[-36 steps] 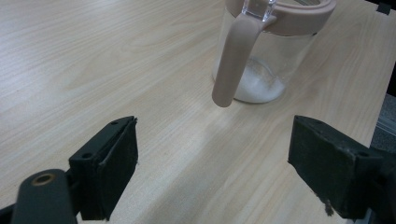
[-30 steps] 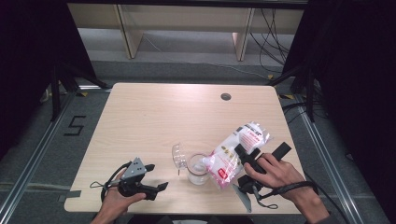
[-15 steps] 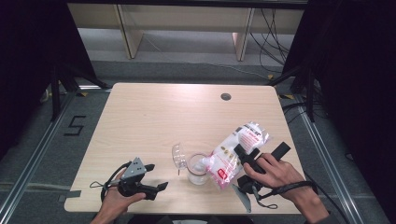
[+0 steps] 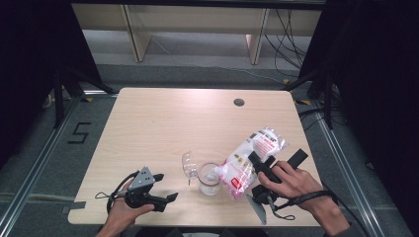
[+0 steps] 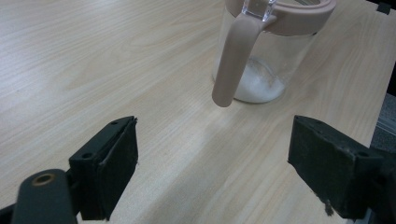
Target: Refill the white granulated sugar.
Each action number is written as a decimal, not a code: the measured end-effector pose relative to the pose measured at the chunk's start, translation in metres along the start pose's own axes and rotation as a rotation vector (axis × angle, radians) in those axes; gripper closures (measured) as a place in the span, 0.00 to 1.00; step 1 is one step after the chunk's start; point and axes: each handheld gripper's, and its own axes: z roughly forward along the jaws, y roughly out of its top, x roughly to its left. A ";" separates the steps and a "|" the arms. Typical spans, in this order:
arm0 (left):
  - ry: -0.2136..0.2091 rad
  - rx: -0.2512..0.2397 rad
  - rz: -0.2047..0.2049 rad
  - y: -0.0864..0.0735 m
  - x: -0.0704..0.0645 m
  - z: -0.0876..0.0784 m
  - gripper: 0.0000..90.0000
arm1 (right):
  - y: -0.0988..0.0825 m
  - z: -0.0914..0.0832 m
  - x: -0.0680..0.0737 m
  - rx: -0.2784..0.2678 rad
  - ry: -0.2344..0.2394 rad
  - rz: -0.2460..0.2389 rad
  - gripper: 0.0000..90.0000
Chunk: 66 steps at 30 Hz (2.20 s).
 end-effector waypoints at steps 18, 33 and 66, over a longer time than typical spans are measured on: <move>-0.009 -0.012 -0.004 0.000 0.000 0.001 0.17 | -0.001 0.009 0.008 0.013 0.022 0.041 0.91; -0.003 -0.015 -0.027 0.000 -0.002 0.001 0.17 | -0.002 0.007 0.007 0.003 0.017 0.048 0.92; -0.005 -0.020 -0.008 0.000 -0.001 0.001 0.17 | -0.005 0.003 0.007 0.016 0.017 0.035 0.92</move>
